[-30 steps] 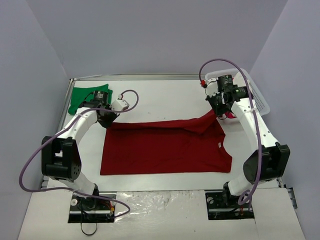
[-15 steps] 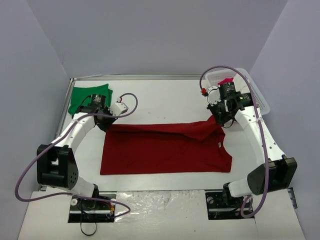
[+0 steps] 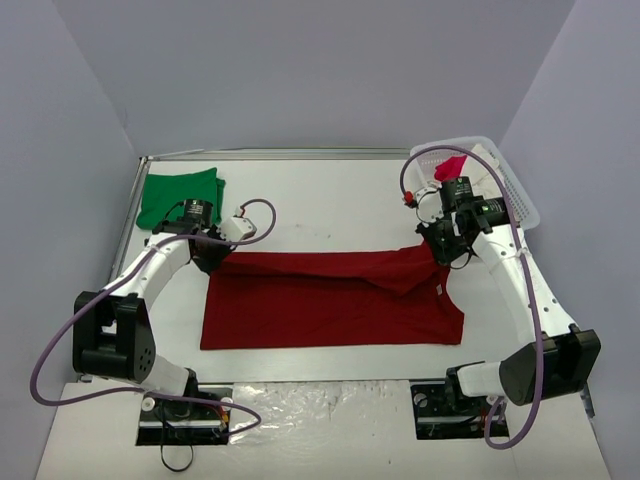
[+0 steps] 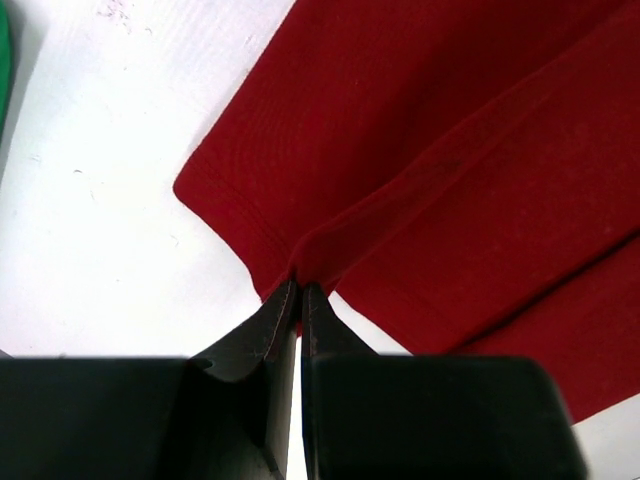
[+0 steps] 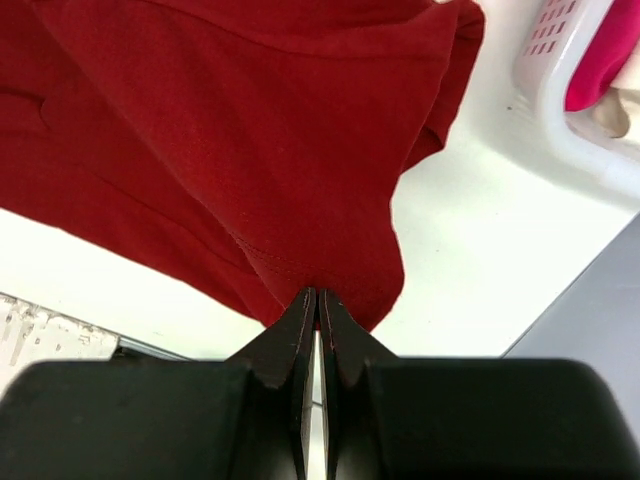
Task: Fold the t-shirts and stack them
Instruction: Fold the other side of the tshirt into a rectangle
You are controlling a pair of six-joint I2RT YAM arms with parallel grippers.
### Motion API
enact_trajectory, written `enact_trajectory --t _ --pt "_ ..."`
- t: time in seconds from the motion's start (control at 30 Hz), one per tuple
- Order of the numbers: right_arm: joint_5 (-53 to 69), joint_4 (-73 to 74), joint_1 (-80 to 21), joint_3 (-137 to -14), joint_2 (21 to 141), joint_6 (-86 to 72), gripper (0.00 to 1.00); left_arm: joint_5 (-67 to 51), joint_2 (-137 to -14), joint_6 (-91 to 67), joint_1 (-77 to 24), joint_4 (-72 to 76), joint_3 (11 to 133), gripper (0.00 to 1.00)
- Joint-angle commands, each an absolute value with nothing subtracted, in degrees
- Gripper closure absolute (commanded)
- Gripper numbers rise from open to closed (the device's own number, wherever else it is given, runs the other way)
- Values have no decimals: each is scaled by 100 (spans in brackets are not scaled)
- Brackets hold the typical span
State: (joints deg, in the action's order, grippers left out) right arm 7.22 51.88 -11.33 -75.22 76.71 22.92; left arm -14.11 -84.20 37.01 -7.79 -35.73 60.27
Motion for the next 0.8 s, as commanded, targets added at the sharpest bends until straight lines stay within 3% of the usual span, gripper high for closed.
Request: enact_trajectory --t 0.0,0.03,0.07,0.1,0.13,0.3,0.77 --pt "826 5537 -1160 -7392 7480 2391 100 -1450 -8113 3832 -729 -3577 5959 98" --pt "870 5581 -1160 -7313 7479 2425 100 -1468 -8112 3884 -738 -3577 5915 98" --pt "896 5607 -1160 -7269 7488 2452 93 -1476 -8104 3911 -747 -3586 5845 98" --pt "914 5694 -1160 -7182 7514 2470 75 -1503 -8095 3998 -738 -3629 5827 88" --pt "940 5739 -1160 -7146 7532 2539 50 -1686 -8077 4060 -738 -3691 5801 83" --pt "703 5687 -1160 -7066 7629 2549 45 -2083 -7744 4210 -756 -3727 5634 71" --pt "343 4712 -1160 -6654 8112 2408 44 -1837 -8165 3727 -826 -3367 5634 69"
